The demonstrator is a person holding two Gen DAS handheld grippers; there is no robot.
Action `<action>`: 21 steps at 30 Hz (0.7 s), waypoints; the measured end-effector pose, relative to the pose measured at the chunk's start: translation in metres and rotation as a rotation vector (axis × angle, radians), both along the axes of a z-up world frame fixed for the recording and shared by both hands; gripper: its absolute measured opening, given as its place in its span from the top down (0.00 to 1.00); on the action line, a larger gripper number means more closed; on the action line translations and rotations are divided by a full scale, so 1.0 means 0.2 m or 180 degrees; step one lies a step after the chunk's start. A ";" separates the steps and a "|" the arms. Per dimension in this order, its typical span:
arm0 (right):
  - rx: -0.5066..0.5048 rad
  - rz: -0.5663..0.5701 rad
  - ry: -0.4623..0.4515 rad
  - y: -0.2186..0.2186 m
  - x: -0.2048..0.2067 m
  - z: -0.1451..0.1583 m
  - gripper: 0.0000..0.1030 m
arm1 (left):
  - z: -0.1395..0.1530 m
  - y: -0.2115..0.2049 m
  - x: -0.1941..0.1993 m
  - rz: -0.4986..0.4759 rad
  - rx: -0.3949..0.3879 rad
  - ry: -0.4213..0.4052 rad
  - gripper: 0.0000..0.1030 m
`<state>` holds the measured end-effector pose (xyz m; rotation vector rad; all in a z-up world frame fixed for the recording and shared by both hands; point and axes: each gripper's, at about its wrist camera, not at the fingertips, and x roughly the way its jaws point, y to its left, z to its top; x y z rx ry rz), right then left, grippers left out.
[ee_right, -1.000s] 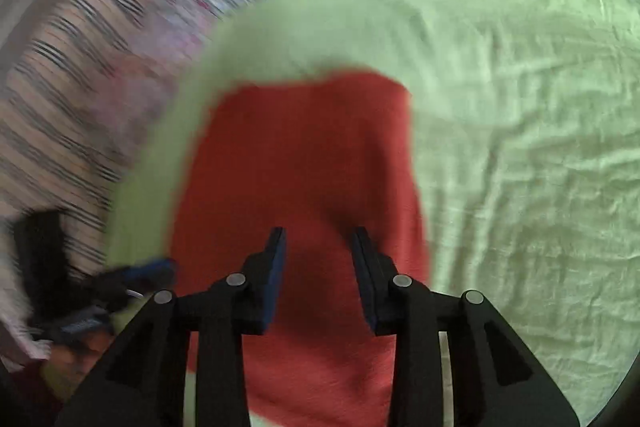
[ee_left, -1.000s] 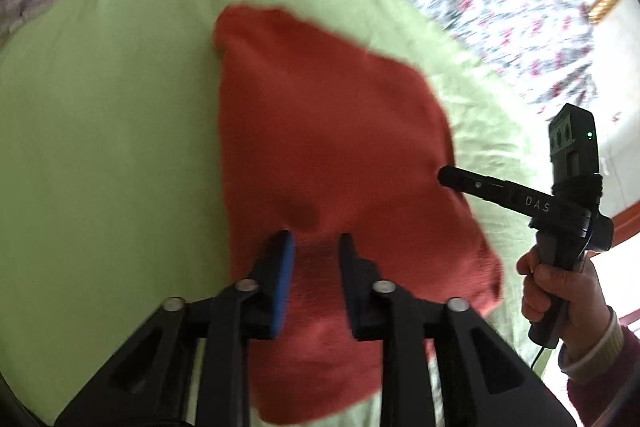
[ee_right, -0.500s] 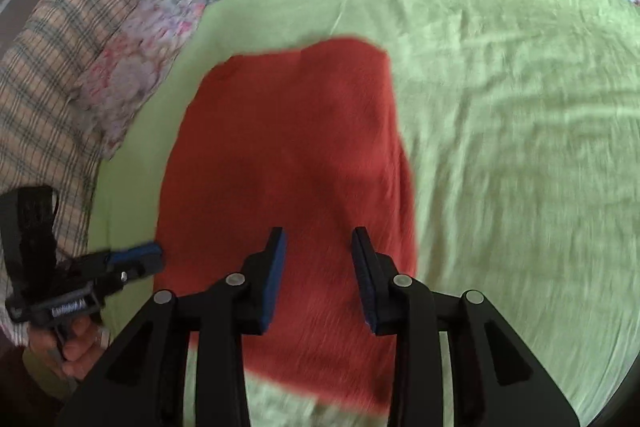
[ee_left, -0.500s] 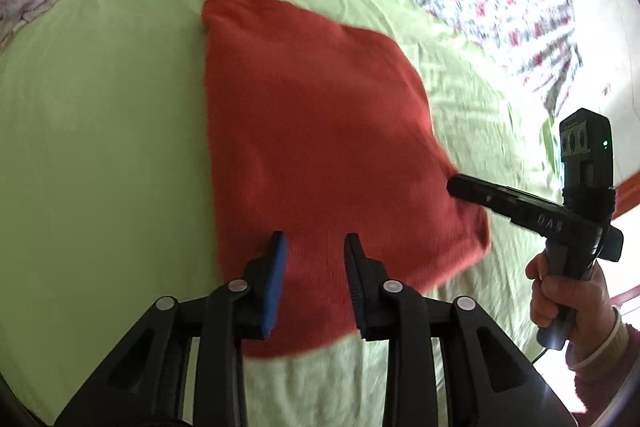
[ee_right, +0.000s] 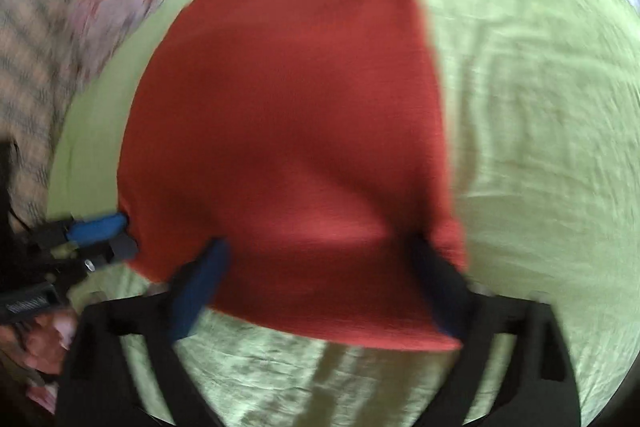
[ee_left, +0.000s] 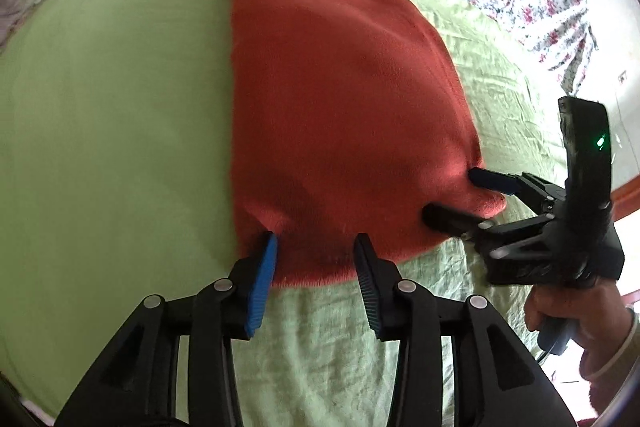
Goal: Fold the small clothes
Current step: 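Release the sweater and pull both grippers back from it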
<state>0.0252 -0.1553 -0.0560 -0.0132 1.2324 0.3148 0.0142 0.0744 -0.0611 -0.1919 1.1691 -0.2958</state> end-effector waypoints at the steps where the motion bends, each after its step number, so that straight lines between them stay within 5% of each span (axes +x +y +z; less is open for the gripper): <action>1: -0.0143 0.0093 -0.0018 0.03 -0.01 0.00 0.00 | 0.02 0.01 -0.02 0.0025 0.0025 -0.0014 0.55; 6: 0.0334 -0.0249 -0.0182 -0.11 -0.08 0.12 0.00 | 0.18 0.13 -0.12 0.0259 0.0134 -0.0173 0.48; 11: 0.0456 -0.0331 -0.0405 -0.27 -0.19 0.32 0.00 | 0.29 0.17 -0.24 0.0416 0.0195 -0.0310 0.48; 17: 0.0322 -0.0341 -0.1150 -0.35 -0.35 0.59 0.00 | 0.37 0.08 -0.33 0.0404 0.0412 -0.0519 0.39; 19: 0.0367 -0.0348 -0.0975 -0.37 -0.32 0.56 0.00 | 0.38 0.05 -0.35 0.0405 0.0493 -0.0573 0.36; 21: 0.0533 -0.0445 -0.0412 -0.38 -0.24 0.44 0.00 | 0.38 0.02 -0.36 0.0400 0.0558 -0.0578 0.35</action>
